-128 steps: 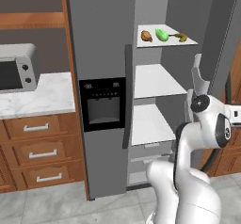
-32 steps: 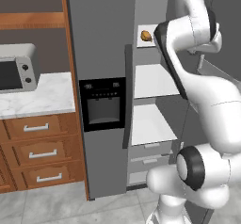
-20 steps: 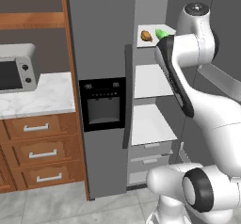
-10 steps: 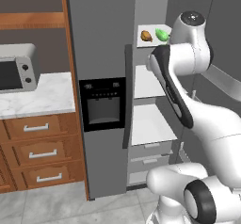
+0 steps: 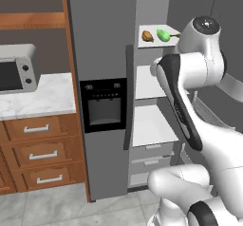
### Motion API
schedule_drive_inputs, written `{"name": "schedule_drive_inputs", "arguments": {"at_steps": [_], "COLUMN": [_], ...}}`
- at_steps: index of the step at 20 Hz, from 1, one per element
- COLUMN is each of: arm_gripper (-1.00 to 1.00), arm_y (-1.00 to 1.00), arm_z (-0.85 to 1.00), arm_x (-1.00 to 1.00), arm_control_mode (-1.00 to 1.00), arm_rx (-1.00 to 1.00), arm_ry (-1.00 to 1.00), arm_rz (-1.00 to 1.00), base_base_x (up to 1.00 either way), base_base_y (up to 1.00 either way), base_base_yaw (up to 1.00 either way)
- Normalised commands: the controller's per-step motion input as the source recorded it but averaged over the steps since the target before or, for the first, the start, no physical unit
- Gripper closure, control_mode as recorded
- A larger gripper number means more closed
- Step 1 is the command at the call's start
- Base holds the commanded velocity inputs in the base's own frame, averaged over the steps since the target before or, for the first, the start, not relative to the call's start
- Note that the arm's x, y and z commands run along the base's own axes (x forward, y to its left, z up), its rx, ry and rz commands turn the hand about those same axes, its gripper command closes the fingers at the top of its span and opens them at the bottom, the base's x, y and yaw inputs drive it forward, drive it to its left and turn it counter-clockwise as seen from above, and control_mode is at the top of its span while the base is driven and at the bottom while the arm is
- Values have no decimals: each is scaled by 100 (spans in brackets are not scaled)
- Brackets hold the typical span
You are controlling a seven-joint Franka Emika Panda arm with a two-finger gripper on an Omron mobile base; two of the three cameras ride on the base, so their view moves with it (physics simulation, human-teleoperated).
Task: Open the fridge, remove the banana, corn, and chicken drumstick, and place them on any counter.
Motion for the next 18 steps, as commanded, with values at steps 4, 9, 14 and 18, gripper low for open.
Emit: {"name": "schedule_drive_inputs", "arguments": {"at_steps": [4,9,14,18], "arm_gripper": [-100,-100,-100,-100], "arm_y": [0,0,0,0], "arm_z": [2,0,0,0], "arm_x": [-40,-37,-53,-37], "arm_control_mode": [-100,-100,-100,-100], "arm_rx": [8,6,0,0], "arm_ry": [-2,0,0,0], "arm_rz": [5,9,0,0], "base_base_x": [0,0,0,0], "base_base_y": [0,0,0,0], "base_base_yaw": [0,0,0,0]}}
